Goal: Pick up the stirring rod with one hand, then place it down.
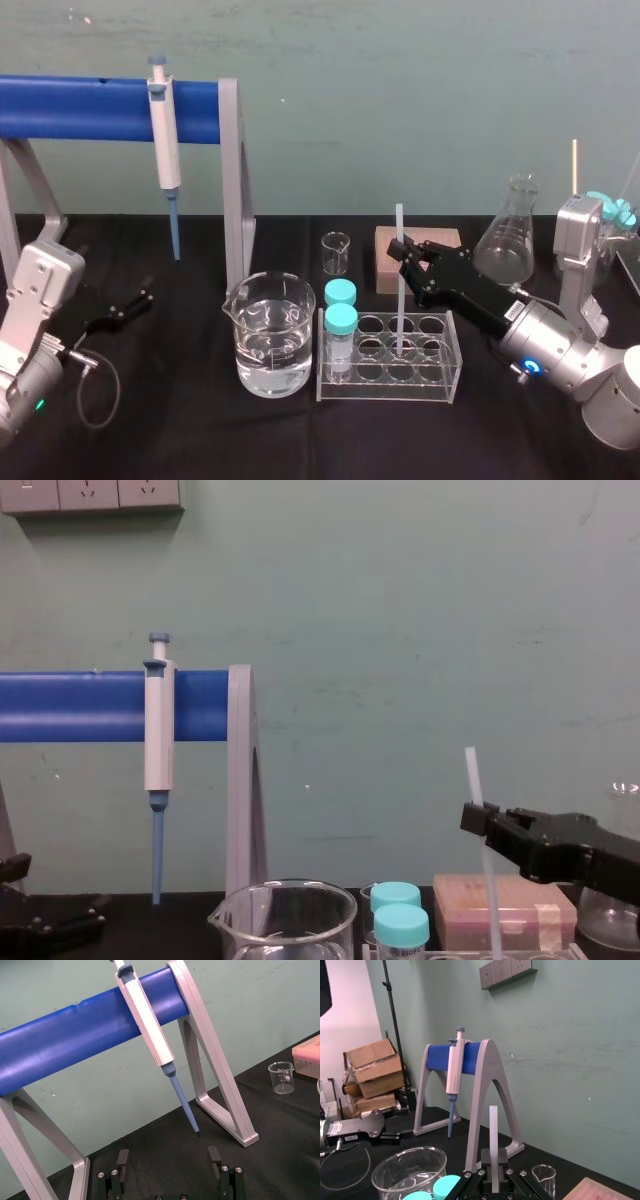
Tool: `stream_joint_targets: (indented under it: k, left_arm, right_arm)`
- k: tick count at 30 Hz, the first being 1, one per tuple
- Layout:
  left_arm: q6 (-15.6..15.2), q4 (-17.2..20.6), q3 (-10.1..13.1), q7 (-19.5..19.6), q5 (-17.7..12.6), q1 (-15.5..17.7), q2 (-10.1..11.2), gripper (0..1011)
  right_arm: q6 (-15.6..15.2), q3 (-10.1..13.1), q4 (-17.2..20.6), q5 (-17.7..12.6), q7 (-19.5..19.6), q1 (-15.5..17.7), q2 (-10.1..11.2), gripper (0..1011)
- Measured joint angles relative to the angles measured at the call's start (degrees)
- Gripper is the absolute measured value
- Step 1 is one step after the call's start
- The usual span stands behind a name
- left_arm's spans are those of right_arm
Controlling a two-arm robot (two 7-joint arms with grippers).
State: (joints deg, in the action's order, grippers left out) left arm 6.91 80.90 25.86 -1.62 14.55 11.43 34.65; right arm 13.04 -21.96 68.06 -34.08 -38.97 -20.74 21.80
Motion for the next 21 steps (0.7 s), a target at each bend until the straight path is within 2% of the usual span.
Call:
stream_joint_targets:
  k: [21]
  left_arm:
    - [0.0, 0.0, 0.0, 0.0, 0.0, 0.0, 0.0, 1000]
  right_arm:
    - [-0.61, -0.05, -1.37, 1.62, 1.27, 0.33, -0.76, 70]
